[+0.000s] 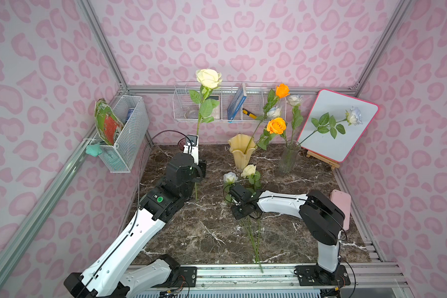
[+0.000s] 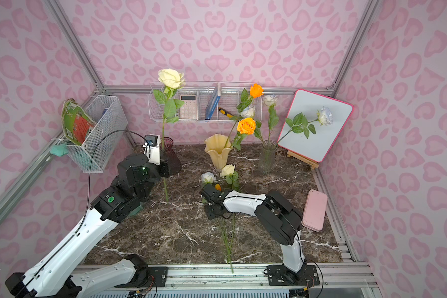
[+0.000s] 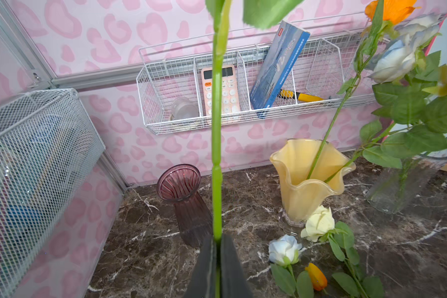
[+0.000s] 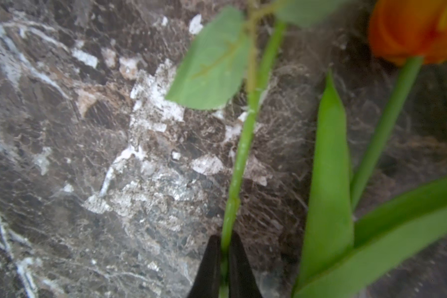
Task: Arrange the flowers in different vases according to their colors
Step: Pick up the flower at the center of the board.
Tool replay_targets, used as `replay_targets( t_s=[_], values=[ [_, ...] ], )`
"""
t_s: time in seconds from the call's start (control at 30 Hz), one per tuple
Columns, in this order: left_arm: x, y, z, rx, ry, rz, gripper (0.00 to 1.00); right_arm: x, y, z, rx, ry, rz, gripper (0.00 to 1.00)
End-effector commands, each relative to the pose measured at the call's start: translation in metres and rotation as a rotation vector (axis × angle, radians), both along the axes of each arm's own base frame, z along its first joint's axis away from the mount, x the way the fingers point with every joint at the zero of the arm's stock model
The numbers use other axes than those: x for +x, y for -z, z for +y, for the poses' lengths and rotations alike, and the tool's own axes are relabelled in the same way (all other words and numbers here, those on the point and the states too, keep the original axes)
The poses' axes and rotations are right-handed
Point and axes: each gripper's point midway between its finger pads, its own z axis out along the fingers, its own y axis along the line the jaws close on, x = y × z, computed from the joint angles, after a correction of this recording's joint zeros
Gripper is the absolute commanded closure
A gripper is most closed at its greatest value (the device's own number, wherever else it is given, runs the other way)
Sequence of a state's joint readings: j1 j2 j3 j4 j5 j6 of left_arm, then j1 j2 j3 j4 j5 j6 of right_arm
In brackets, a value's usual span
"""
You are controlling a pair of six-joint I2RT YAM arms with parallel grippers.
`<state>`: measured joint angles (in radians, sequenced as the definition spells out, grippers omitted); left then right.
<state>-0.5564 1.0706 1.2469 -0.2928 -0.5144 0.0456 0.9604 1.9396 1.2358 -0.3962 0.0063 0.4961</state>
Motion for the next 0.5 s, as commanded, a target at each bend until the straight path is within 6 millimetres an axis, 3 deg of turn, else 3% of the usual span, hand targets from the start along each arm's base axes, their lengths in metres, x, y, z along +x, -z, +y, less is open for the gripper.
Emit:
replay_targets(
  t_s=[0.0, 0.17, 0.4, 0.47],
  values=[
    [0.01, -0.028, 0.005, 0.002, -0.008, -0.122, 1.0, -0.005, 0.006, -0.01, -0.054, 0.001, 0.02, 0.97],
    [0.029, -0.039, 0.009, 0.032, -0.016, -0.203, 1.0, 0.005, -0.03, 0.002, 0.0, -0.015, -0.068, 1.0],
    [0.058, -0.055, 0.002, 0.045, 0.006, -0.325, 1.0, 0.015, -0.118, 0.017, 0.147, -0.04, -0.192, 1.0],
    [0.064, -0.061, 0.004, 0.045, -0.013, -0.371, 1.0, 0.021, -0.155, 0.02, 0.204, -0.036, -0.245, 1.0]
  ],
)
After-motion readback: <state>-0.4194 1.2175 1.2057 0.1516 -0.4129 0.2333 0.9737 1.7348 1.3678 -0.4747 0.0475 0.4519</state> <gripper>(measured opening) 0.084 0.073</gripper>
